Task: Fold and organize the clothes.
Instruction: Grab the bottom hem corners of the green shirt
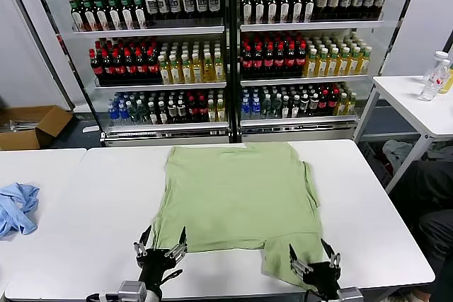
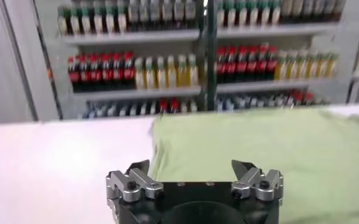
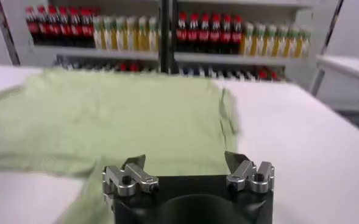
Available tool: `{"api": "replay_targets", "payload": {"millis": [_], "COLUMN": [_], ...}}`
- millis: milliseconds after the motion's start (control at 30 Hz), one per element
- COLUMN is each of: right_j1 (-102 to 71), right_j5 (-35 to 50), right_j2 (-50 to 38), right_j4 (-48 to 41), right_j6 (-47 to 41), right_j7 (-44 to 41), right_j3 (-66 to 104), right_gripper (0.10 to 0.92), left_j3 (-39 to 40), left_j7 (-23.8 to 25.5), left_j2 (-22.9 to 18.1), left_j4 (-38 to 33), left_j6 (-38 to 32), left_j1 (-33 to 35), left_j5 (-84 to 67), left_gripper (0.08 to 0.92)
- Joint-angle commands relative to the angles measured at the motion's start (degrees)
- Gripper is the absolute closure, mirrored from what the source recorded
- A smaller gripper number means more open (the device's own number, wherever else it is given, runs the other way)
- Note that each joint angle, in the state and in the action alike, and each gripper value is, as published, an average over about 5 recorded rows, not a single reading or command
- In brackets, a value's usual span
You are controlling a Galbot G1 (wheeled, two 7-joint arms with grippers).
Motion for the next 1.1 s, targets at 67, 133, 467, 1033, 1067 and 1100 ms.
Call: {"api": "replay_targets", "payload": {"millis": [67, 133, 467, 1033, 1067, 1100], "right_j1": [-2.53, -2.79, -3.68, 0.66, 1.26, 1.88], "right_j5": [-1.05, -1.04, 1.74, 8.44, 9.08, 9.72], "right_j2": [1.01, 1.16, 1.56, -4.16, -4.76, -5.36], "right_j4": [-0.85, -0.99, -1.16, 3.41, 3.76, 4.07], "right_j6": [-1.73, -1.90, -2.32, 1.70, 1.77, 1.81], "right_j7": [0.72, 0.73, 1.06, -1.03, -1.02, -0.99], "right_j3": [-0.03, -0.09, -0.39, 4.73, 5.38, 6.01], "right_gripper": [0.203, 0.203, 0.335, 0.813, 0.838, 0.867], "left_j3": [-0.37, -0.92, -1.50, -5.28, -5.90, -6.59], "left_j7": [-5.52, -6.10, -0.68, 5.44, 5.71, 5.95], "left_j2": [2.01, 2.17, 4.12, 8.19, 8.70, 9.24], "left_j4": [6.85, 7.83, 4.41, -2.97, -3.53, -4.22], "left_j6": [8.42, 8.41, 8.29, 4.61, 4.63, 4.69], "left_j1": [-3.10, -3.54, -2.21, -0.24, -0.34, -0.38], "left_j5": [-2.66, -3.10, -14.58, -18.74, -19.22, -19.69], "left_gripper": [0.177, 0.177, 0.300, 0.777, 0.811, 0.837]}}
